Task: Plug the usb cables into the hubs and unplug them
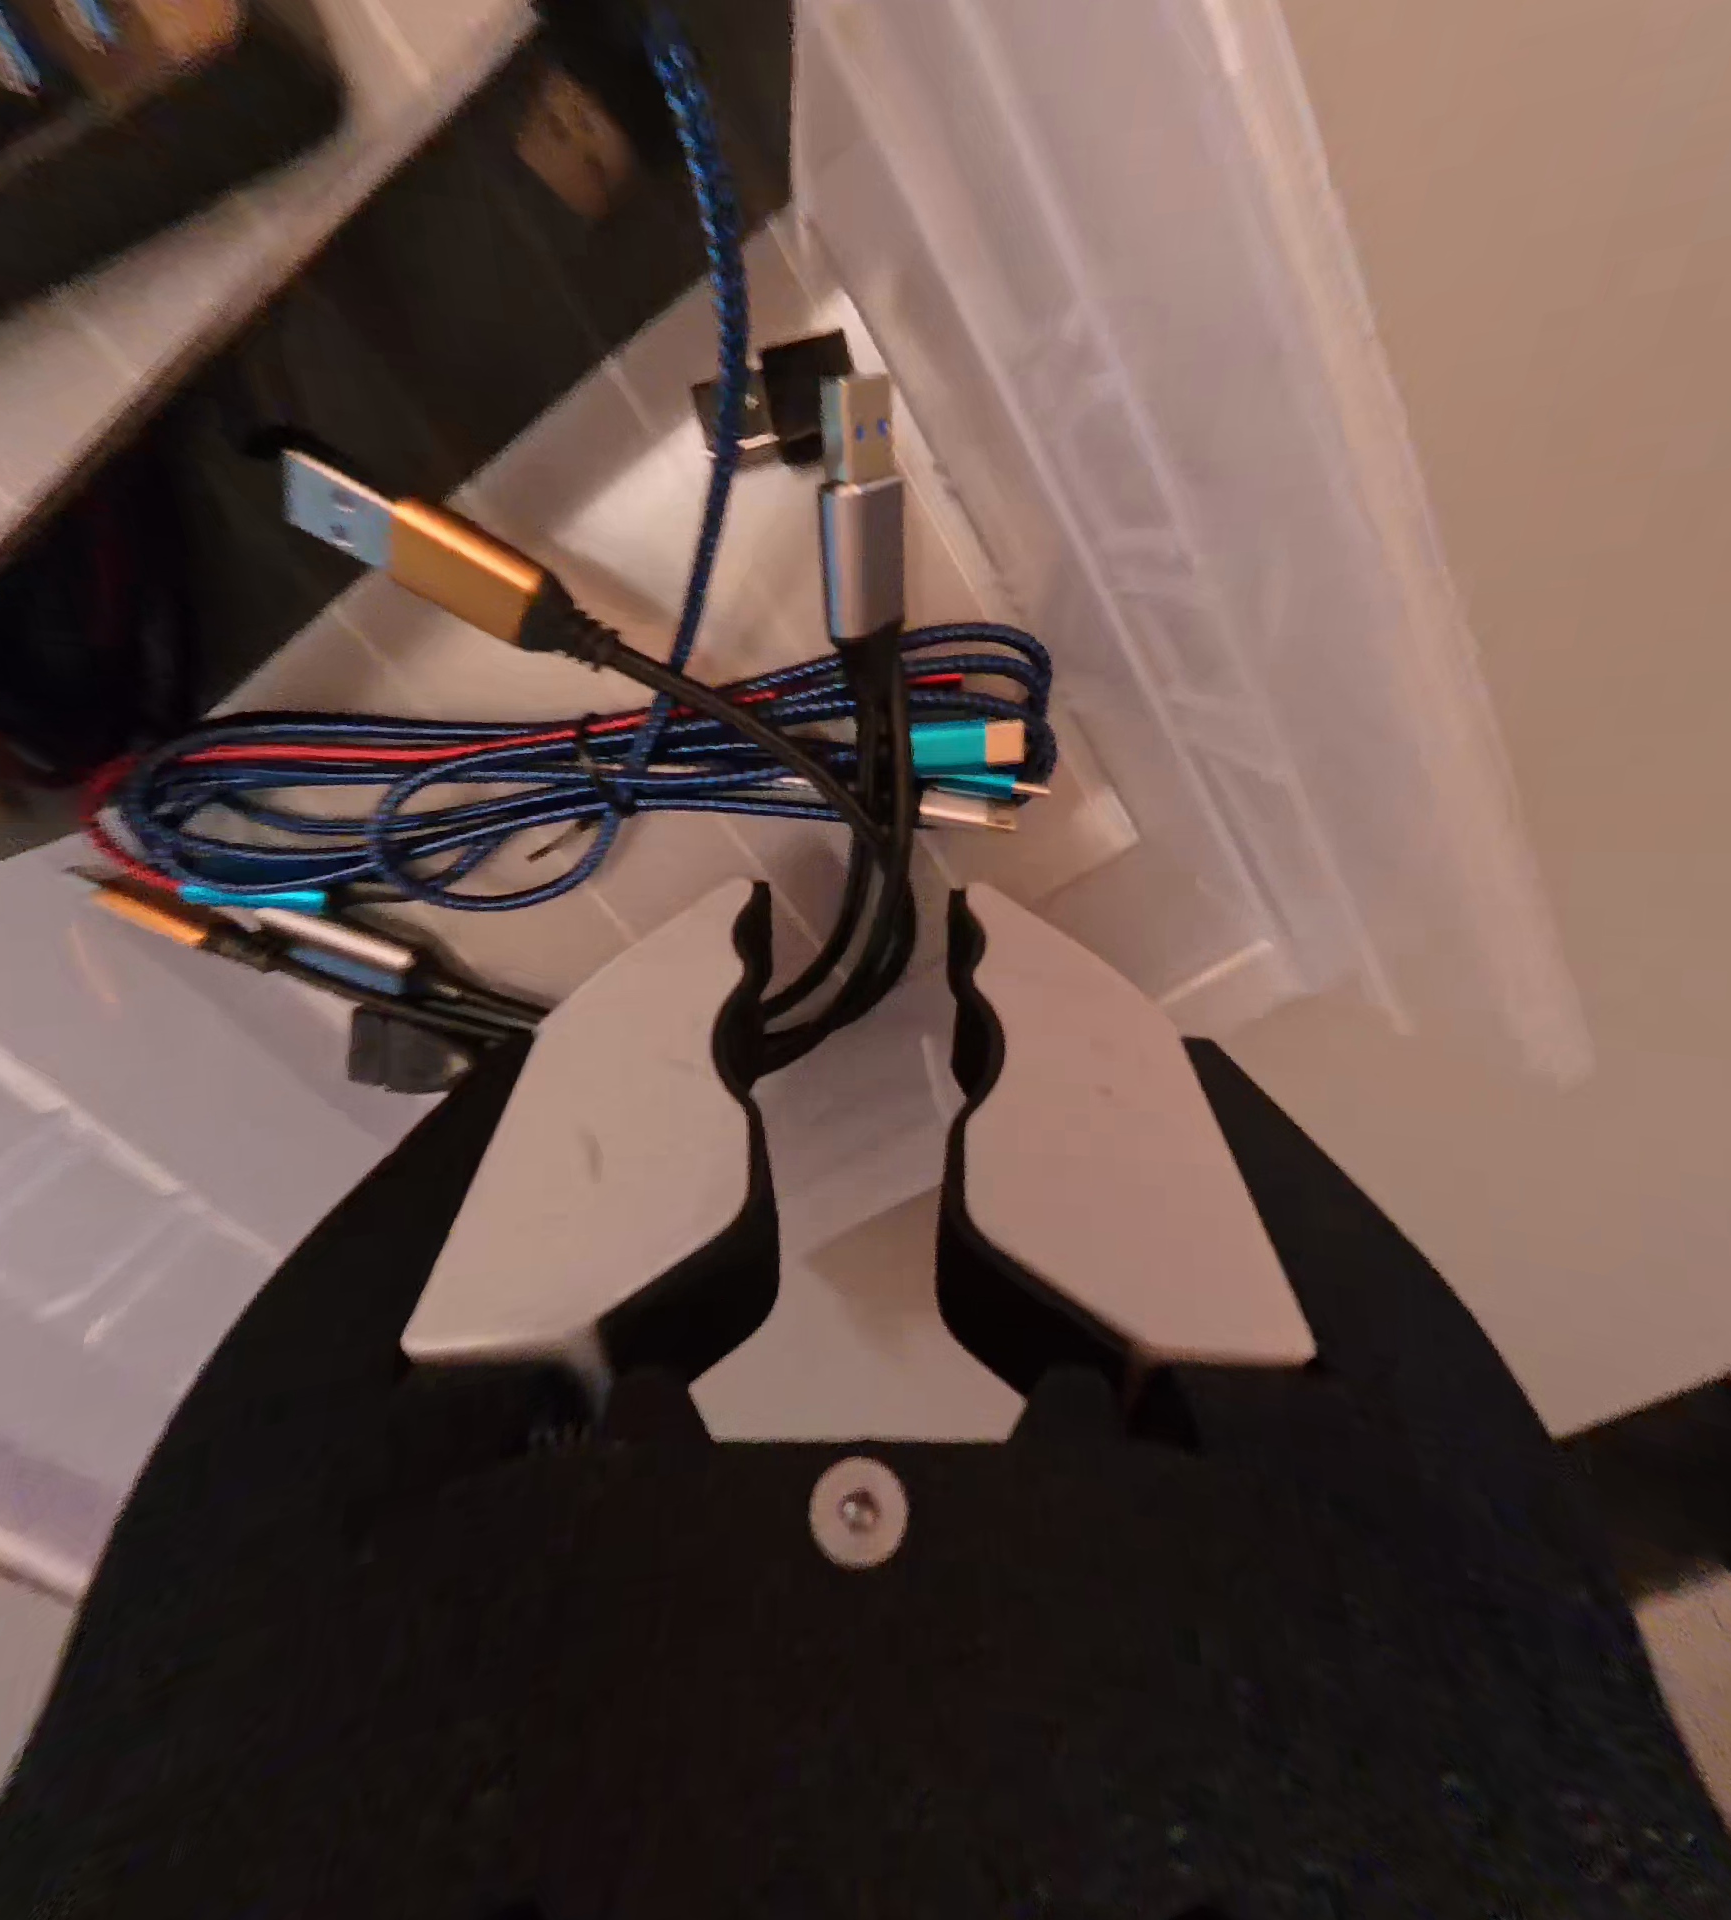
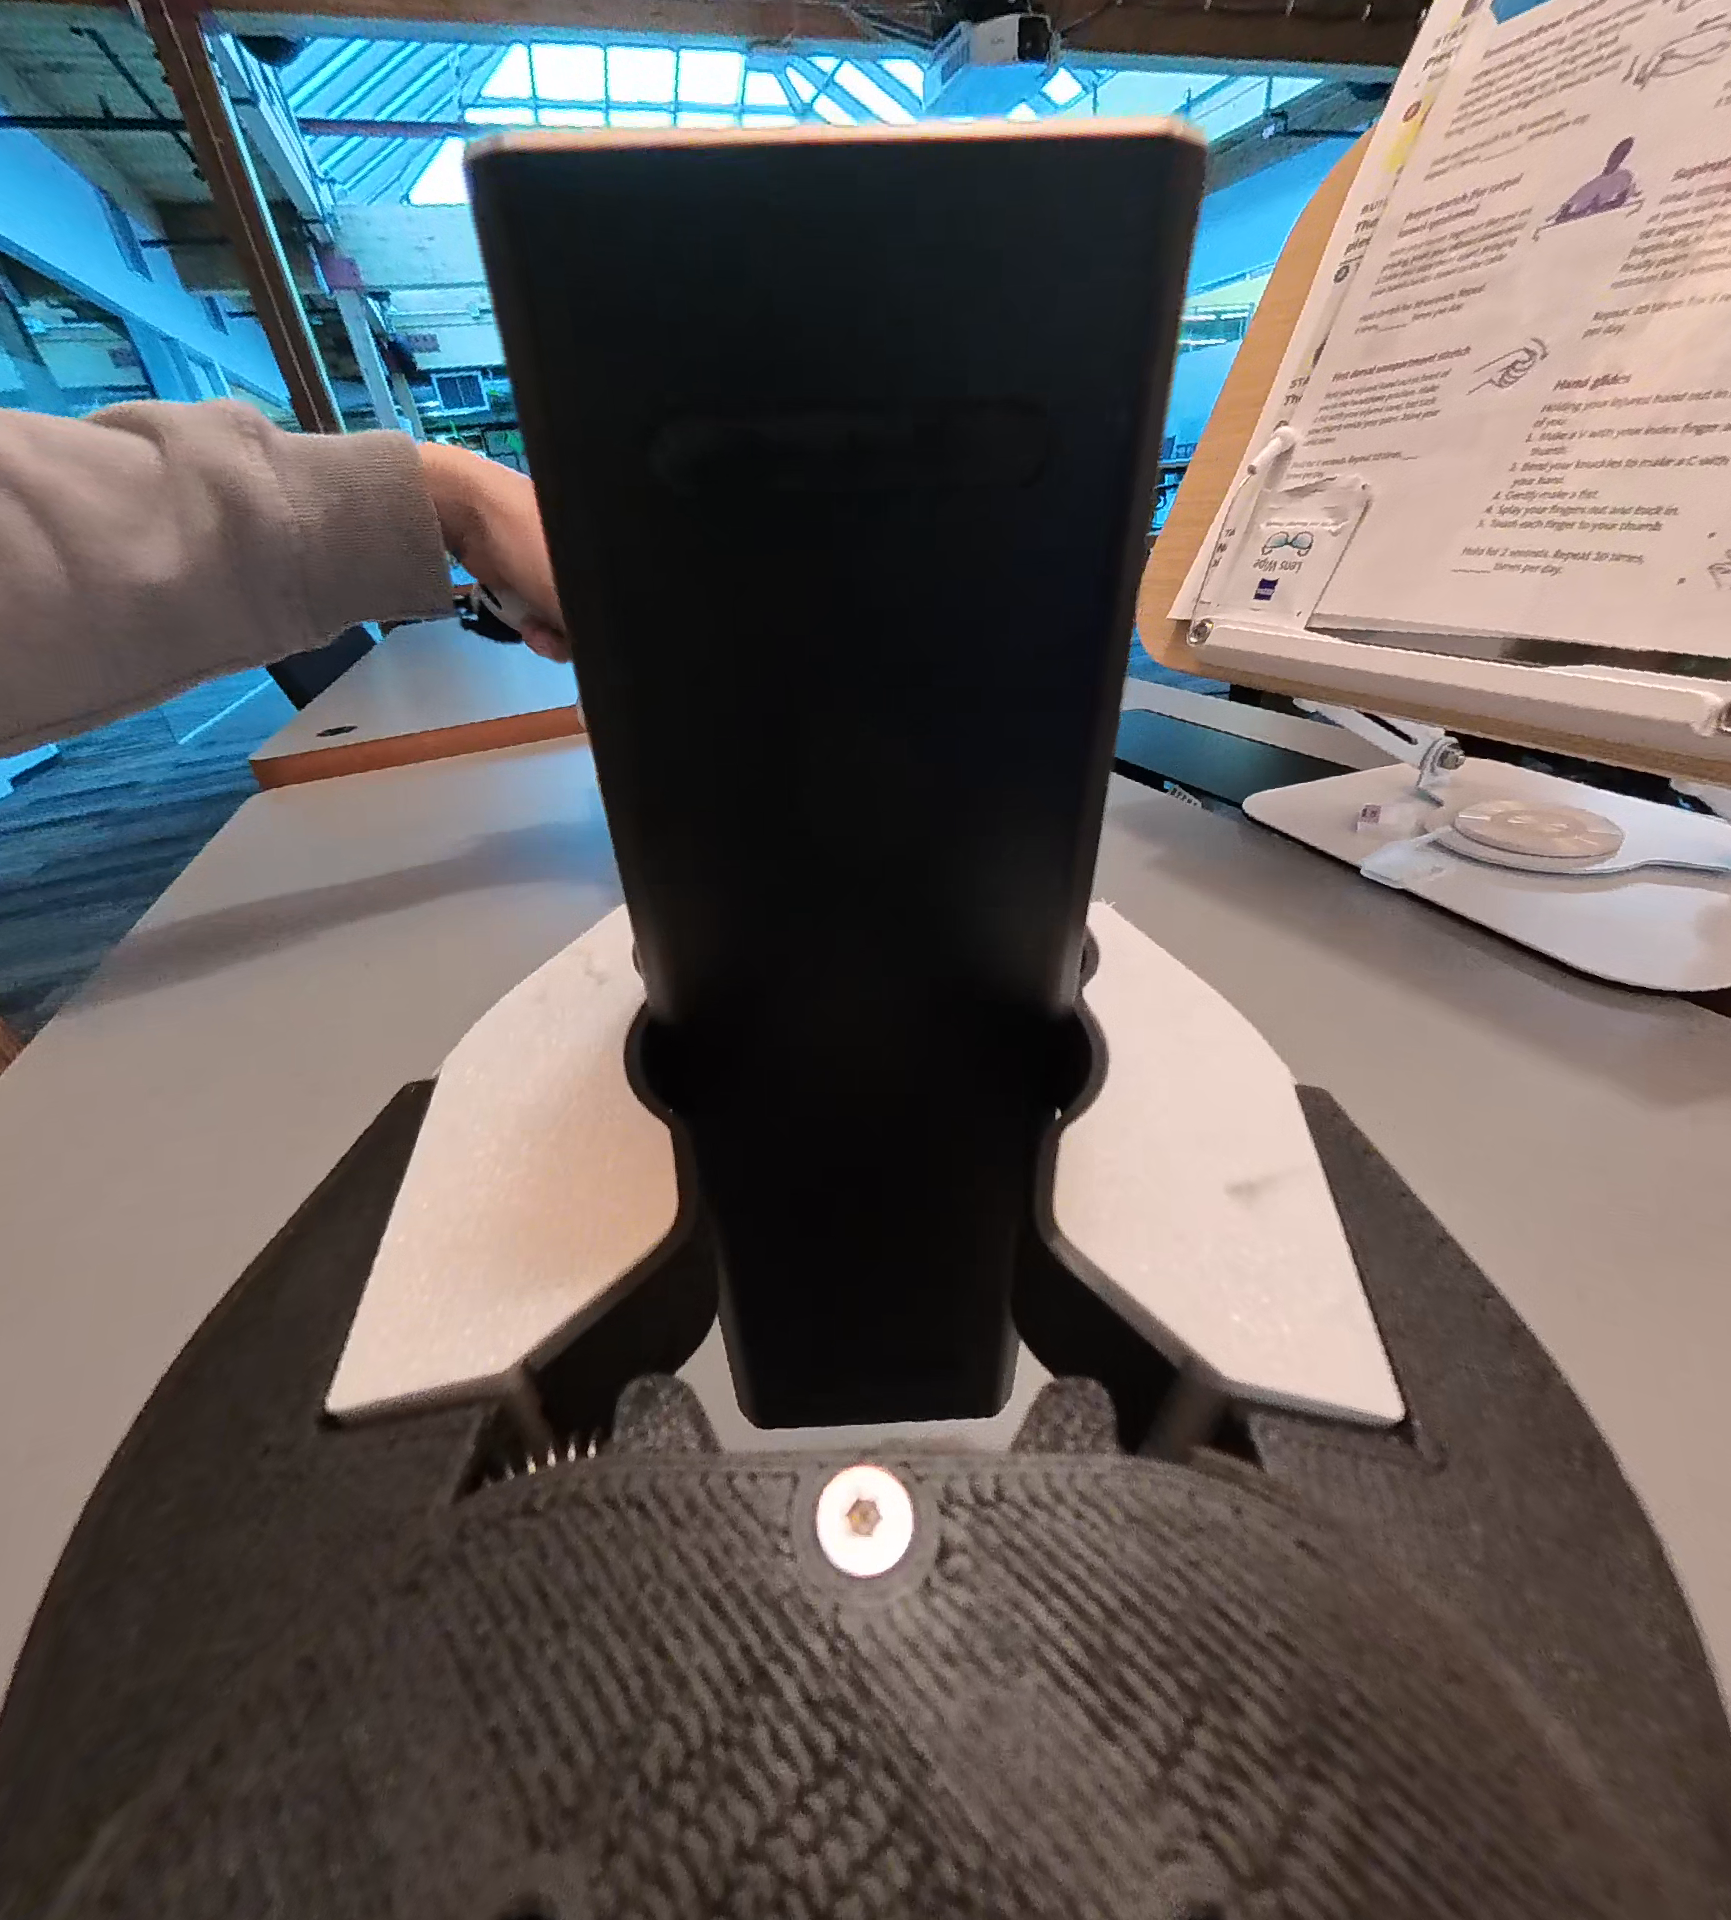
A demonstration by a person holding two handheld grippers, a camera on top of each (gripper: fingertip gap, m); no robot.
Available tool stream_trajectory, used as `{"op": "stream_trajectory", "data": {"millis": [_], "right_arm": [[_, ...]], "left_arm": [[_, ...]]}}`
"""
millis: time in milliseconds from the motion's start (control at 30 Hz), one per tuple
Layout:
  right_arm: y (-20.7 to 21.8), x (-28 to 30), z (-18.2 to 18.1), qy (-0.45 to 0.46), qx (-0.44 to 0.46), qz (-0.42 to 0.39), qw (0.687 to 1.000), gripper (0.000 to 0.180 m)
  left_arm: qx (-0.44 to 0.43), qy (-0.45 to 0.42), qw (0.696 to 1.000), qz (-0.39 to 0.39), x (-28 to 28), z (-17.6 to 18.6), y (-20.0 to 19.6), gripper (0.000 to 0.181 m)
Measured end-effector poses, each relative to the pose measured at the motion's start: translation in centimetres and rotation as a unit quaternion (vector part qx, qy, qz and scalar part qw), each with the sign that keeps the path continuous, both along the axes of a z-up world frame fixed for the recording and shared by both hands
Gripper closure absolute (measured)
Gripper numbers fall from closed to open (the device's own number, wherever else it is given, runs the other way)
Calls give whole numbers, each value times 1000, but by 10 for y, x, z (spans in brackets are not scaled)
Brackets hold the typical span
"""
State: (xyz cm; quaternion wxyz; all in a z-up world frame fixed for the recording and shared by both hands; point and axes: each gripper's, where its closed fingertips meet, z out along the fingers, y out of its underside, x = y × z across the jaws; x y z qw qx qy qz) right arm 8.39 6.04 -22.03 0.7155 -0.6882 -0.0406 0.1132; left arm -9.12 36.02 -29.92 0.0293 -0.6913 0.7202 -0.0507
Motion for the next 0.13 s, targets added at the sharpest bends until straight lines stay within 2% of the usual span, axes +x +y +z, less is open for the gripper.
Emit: {"op": "stream_trajectory", "data": {"millis": [33, 133], "right_arm": [[0, 0, 0, -1, -1, 0, 1000, 107], [1, -1, -1, -3, -4, 1, 1000, 107]], "left_arm": [[-13, 13, 1000, -3, -2, -3, -3, 148], [-11, 29, 999, -14, -3, -11, -4, 150]]}}
